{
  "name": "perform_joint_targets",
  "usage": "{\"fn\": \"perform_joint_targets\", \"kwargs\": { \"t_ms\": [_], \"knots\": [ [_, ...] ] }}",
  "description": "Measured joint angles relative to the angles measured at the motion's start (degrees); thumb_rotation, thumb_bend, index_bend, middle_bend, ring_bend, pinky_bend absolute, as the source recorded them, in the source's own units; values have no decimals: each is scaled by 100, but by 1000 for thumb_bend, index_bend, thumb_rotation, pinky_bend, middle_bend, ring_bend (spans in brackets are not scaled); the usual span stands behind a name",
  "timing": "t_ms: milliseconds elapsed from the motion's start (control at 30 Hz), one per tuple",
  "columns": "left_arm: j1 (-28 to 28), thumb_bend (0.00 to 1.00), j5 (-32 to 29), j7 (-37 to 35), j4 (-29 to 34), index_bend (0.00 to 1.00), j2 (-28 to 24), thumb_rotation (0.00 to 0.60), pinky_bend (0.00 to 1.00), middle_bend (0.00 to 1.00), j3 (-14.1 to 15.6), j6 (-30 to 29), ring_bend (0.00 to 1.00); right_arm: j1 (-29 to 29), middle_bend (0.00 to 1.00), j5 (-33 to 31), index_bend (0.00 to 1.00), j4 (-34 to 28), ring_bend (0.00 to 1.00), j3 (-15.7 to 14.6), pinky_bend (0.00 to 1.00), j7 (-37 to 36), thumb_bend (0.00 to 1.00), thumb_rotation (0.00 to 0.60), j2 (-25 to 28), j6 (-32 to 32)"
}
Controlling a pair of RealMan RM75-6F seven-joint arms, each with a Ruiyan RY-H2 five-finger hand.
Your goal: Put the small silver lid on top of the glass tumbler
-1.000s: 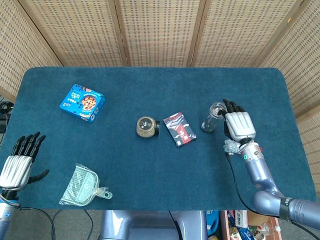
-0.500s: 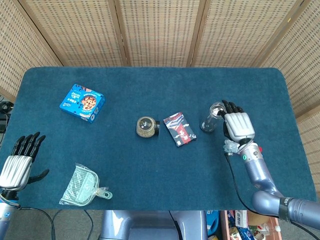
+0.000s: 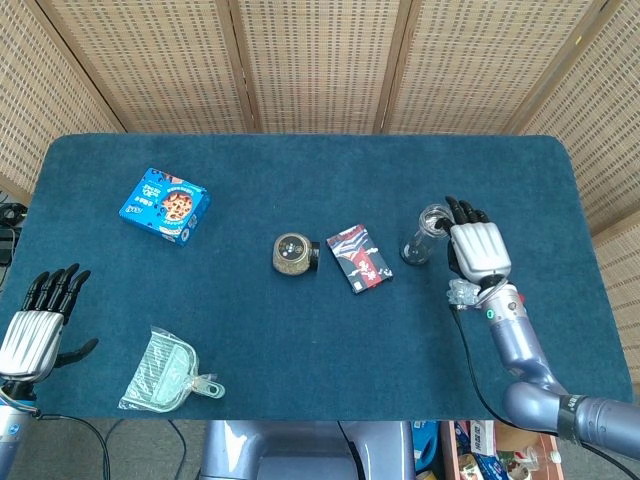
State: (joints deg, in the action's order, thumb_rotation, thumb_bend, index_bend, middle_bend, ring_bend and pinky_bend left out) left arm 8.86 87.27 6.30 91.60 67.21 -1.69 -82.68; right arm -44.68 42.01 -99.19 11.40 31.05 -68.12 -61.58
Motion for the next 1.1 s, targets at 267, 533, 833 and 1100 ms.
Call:
{"fn": "perform_joint_targets", "kwargs": {
  "t_ms": [267, 533, 833, 1100],
  "knots": [
    [-6, 208, 4, -9, 4, 0, -6, 600, 0, 0, 0, -14, 0, 28, 0, 39, 317, -145, 0, 47, 196, 51, 944, 600, 117, -161],
    [-11, 208, 17, -4, 15, 0, -15, 600, 0, 0, 1, -30, 0, 64, 0, 14, 316, -231, 0, 10, 196, 67, 943, 600, 135, -148],
    [-14, 207, 15, 2, 14, 0, -13, 600, 0, 0, -1, -33, 0, 48, 0, 12, 317, -135, 0, -7, 196, 60, 943, 600, 43, -90],
    [-10, 208, 4, -2, 7, 0, -10, 600, 0, 0, -5, -23, 0, 34, 0, -29, 329, -68, 0, -18, 196, 45, 943, 600, -10, -24]
  ]
}}
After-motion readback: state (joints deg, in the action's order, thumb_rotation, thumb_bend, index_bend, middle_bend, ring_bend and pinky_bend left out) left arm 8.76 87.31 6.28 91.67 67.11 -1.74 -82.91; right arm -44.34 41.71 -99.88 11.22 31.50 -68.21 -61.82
